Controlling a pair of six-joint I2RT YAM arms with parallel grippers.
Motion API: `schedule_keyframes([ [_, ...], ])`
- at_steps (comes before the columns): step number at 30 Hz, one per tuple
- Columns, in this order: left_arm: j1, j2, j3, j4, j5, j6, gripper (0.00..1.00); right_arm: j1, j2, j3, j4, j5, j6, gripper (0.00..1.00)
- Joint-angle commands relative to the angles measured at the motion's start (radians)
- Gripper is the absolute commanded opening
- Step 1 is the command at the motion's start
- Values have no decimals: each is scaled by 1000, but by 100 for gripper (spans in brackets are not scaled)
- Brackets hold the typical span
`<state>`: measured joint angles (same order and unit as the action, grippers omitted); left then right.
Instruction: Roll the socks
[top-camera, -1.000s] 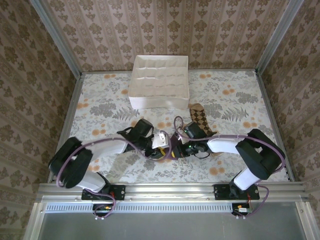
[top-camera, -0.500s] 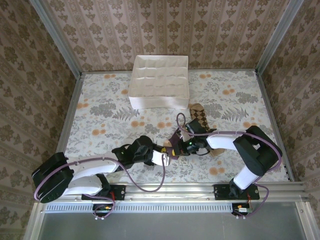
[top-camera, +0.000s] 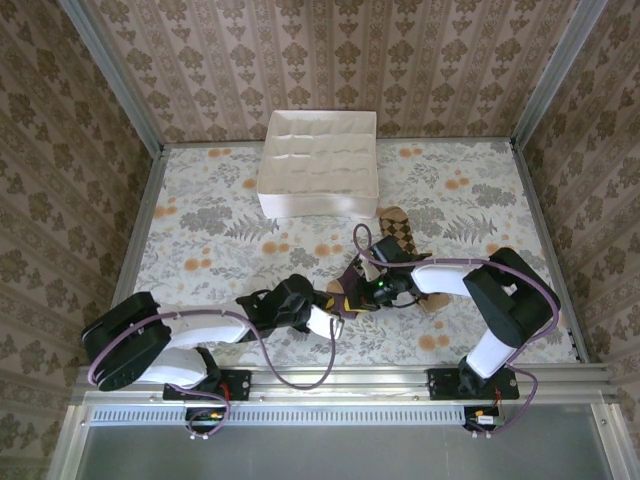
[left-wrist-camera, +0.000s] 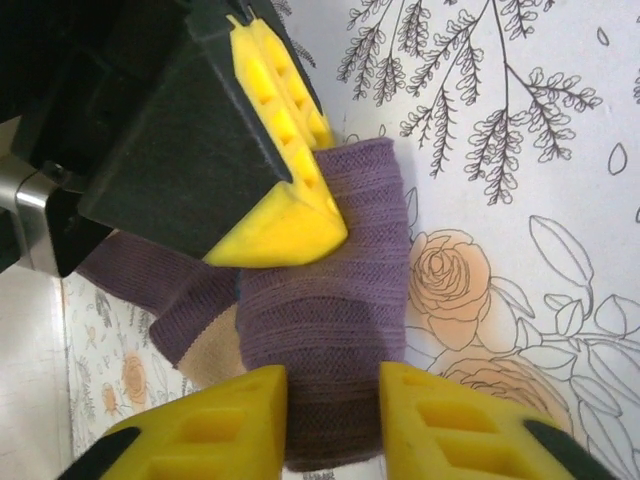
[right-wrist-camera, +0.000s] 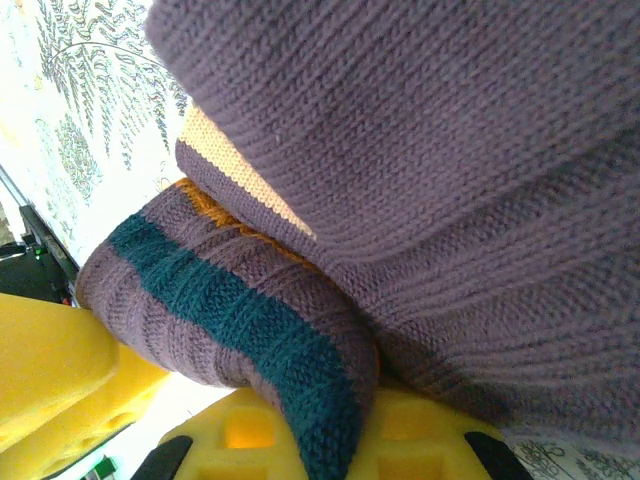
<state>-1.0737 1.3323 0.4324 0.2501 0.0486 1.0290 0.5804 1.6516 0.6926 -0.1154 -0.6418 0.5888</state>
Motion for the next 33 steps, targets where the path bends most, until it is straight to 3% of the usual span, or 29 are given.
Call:
schedule_keyframes([
  [1,-9,30,16,4,10,41,35,-13,73,-44,-169,160,32,0],
  [16,-11,259,86,1,-66,102,41,-25,89,-15,-199,65,-15,0],
  [19,-11,295,123,-58,-68,91,27,-25,88,-4,-241,77,-50,4],
  [23,-12,311,190,-196,-39,27,2,-27,77,-1,-247,59,-71,11],
  [29,-25,301,236,-321,61,-58,0,-48,-73,-22,-231,100,-101,33],
  [33,-1,292,286,-437,167,-96,0,-79,-251,-51,-234,162,-125,40],
])
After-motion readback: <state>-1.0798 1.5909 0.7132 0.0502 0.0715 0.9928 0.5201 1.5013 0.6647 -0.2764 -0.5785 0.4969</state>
